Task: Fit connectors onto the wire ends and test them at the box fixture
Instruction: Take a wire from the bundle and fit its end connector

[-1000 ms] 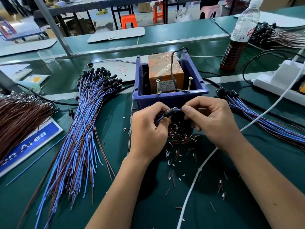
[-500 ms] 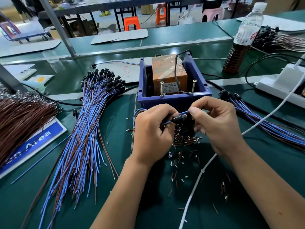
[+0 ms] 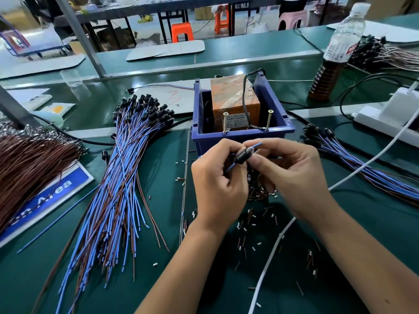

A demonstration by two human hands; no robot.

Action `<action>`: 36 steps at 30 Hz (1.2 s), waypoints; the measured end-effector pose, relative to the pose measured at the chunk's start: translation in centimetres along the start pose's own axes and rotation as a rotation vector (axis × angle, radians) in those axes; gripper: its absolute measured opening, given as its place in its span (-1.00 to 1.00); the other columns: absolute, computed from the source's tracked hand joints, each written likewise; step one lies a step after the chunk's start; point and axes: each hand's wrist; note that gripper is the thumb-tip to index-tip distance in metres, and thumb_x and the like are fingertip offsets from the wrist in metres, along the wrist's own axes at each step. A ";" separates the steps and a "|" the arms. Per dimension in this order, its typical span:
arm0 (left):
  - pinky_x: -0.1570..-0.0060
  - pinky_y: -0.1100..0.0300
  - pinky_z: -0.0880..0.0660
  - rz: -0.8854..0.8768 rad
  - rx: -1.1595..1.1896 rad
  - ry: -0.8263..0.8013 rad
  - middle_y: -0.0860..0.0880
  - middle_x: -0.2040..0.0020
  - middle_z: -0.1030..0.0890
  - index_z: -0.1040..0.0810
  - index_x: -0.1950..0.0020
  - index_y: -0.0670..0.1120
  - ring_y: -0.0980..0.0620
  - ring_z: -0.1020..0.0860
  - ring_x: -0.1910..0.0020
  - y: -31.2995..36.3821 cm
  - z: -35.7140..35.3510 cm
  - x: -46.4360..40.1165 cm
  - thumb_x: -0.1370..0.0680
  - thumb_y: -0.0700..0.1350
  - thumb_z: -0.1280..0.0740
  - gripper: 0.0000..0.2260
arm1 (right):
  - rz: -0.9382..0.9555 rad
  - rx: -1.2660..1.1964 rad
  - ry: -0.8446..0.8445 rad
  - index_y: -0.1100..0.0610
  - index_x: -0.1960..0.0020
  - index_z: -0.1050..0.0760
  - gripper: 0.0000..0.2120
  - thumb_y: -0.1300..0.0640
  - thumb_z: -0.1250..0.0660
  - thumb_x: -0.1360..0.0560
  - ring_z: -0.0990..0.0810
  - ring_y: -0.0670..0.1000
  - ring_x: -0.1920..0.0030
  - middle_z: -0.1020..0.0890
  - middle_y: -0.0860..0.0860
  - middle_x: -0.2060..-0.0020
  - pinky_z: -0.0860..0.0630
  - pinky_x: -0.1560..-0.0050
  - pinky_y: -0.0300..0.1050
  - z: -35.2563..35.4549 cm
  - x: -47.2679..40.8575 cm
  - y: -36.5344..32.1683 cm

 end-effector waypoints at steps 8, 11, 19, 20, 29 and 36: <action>0.21 0.22 -0.44 -0.024 -0.030 0.106 0.01 0.21 -0.62 -0.64 0.11 -0.19 0.04 -0.58 0.21 0.5 -0.8 0.6 -0.52 -0.43 -0.38 -0.84 | -0.003 -0.099 0.070 0.09 0.07 -0.75 -0.93 0.12 -0.51 -0.49 -0.41 -0.06 0.57 -0.70 0.11 0.29 -0.43 0.50 -0.22 0.2 -0.5 0.1; 0.24 0.20 -0.44 -0.039 -0.046 0.270 -0.04 0.17 -0.60 -0.65 0.12 -0.22 0.00 -0.55 0.22 0.2 -0.7 0.4 -0.57 -0.39 -0.39 -0.88 | 0.013 -0.162 0.127 0.12 0.09 -0.71 -0.94 0.15 -0.47 -0.53 -0.40 -0.06 0.57 -0.63 0.08 0.32 -0.50 0.43 -0.16 0.6 -0.8 -0.2; 0.25 0.26 -0.47 0.029 -0.098 0.437 -0.01 0.21 -0.62 -0.64 -0.05 -0.19 0.04 -0.58 0.26 -0.3 -0.5 -0.2 -0.63 -0.26 -0.38 -0.94 | 0.152 0.015 0.176 0.16 0.01 -0.52 -0.87 0.19 -0.27 -0.71 -0.42 0.07 0.52 -0.69 0.11 0.13 -0.39 0.52 -0.18 1.5 -1.0 -0.4; 0.24 0.27 -0.48 0.042 -0.092 0.442 0.00 0.22 -0.62 -0.64 -0.05 -0.18 0.04 -0.59 0.27 -0.4 -0.5 -0.2 -0.63 -0.26 -0.38 -0.95 | 0.154 0.062 0.206 0.15 -0.01 -0.56 -0.88 0.17 -0.30 -0.70 -0.43 0.04 0.50 -0.68 0.08 0.18 -0.39 0.50 -0.18 1.5 -0.9 -0.2; 0.30 -0.14 -0.57 0.143 -0.031 0.467 0.02 0.23 -0.62 -0.65 -0.12 -0.05 -0.09 -0.63 0.24 -0.8 -1.0 -0.1 -0.64 -0.15 -0.36 -0.90 | 0.289 0.564 0.479 0.13 -0.03 -0.72 -0.94 0.17 -0.48 -0.59 -0.69 -0.09 0.24 -0.71 -0.11 0.23 -0.60 0.19 -0.23 1.5 -0.9 0.1; 0.42 -0.01 -0.50 0.159 -0.027 0.464 0.09 0.31 -0.62 -0.67 -0.15 0.03 0.01 -0.57 0.38 -0.6 -1.2 -0.1 -0.63 -0.16 -0.36 -0.84 | 0.423 0.784 0.477 0.23 -0.03 -0.75 -0.90 0.28 -0.46 -0.56 -0.70 -0.03 0.19 -0.76 0.05 0.17 -0.60 0.12 -0.16 0.7 -1.4 -0.5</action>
Point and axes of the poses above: each hand's wrist, its own x-axis away from the middle knuckle, its own z-axis out of the back of the hand, y = z × x
